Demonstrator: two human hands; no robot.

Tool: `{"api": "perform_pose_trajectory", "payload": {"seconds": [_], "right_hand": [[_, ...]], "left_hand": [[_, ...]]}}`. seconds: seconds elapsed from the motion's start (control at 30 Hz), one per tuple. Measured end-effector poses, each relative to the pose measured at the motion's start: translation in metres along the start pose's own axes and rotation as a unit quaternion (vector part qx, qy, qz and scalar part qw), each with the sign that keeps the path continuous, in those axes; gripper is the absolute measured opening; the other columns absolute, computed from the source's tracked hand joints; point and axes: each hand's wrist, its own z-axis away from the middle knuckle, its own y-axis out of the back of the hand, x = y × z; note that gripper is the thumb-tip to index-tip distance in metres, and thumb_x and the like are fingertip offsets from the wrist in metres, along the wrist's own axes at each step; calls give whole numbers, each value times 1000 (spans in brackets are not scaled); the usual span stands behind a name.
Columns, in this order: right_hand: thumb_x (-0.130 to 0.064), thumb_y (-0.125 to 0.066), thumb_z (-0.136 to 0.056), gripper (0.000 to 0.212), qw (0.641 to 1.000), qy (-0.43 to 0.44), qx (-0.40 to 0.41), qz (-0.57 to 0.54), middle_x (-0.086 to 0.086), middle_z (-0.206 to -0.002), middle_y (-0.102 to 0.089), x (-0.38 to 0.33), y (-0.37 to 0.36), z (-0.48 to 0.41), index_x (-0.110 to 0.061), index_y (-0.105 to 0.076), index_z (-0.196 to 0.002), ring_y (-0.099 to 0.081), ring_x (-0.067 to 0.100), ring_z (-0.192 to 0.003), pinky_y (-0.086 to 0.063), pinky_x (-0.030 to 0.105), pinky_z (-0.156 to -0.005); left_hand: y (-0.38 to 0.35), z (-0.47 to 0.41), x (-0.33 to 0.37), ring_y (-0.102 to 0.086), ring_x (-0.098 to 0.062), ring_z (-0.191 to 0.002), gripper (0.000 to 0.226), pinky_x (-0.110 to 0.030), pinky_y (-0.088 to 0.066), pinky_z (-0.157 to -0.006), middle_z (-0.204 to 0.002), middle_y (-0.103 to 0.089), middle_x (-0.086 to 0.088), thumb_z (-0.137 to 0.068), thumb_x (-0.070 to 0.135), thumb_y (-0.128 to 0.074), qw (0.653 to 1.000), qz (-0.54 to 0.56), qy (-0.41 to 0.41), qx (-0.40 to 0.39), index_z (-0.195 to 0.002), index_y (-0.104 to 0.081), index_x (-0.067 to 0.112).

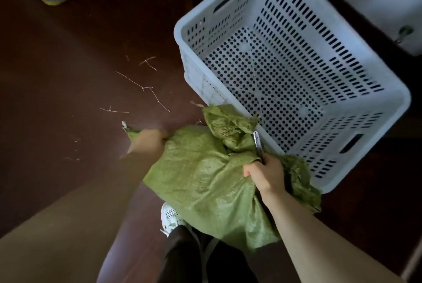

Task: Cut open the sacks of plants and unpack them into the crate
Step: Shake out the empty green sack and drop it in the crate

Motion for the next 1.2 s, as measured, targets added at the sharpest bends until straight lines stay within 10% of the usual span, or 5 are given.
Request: {"api": "perform_pose_trajectory", "payload": {"seconds": [0.23, 0.43, 0.6, 0.97, 1.2], "right_hand": [[12, -51, -71, 18, 996, -80, 20, 15, 4, -57, -40, -37, 24, 56, -4, -56, -64, -28, 16, -49, -28, 25, -52], [14, -57, -71, 20, 997, -54, 41, -37, 6, -71, -47, -99, 42, 135, -3, -48, -66, -44, 24, -74, -36, 31, -73], [14, -55, -68, 12, 991, -26, 63, -118, 11, -100, -49, -148, 64, 202, 2, -56, -64, -46, 30, -89, -43, 39, -86], [9, -55, -59, 17, 964, 22, 124, -234, 10, -73, -50, -228, 159, 263, -1, -57, -73, -49, 27, -66, -47, 35, -64], [8, -57, -56, 21, 953, 32, 125, -273, 12, -77, -59, -234, 174, 217, -8, -58, -69, -59, 31, -79, -54, 44, -77]], "left_hand": [[47, 79, 8, -56, -35, -110, 37, -35, -42, -86, -118, -59, -21, -92, 10, -41, 992, 58, 97, -49, -128, -44, 5], [154, 139, 14, -58, -36, -104, 36, -33, -44, -82, -110, -62, -24, -95, 29, -45, 977, 131, 165, 19, -108, -61, 0], [263, 179, 41, -54, -17, -78, 31, -26, -40, -65, -88, -59, -1, -84, 38, -66, 976, 200, 83, 24, -99, -52, 15], [408, 202, 141, -51, -17, -68, 27, -27, -41, -58, -70, -51, 1, -81, 27, -72, 970, 110, -146, 163, -78, -50, 10], [423, 158, 190, -47, -16, -62, 32, -34, -43, -61, -65, -46, 3, -83, 29, -69, 968, 72, -180, 161, -72, -42, 15]]}}
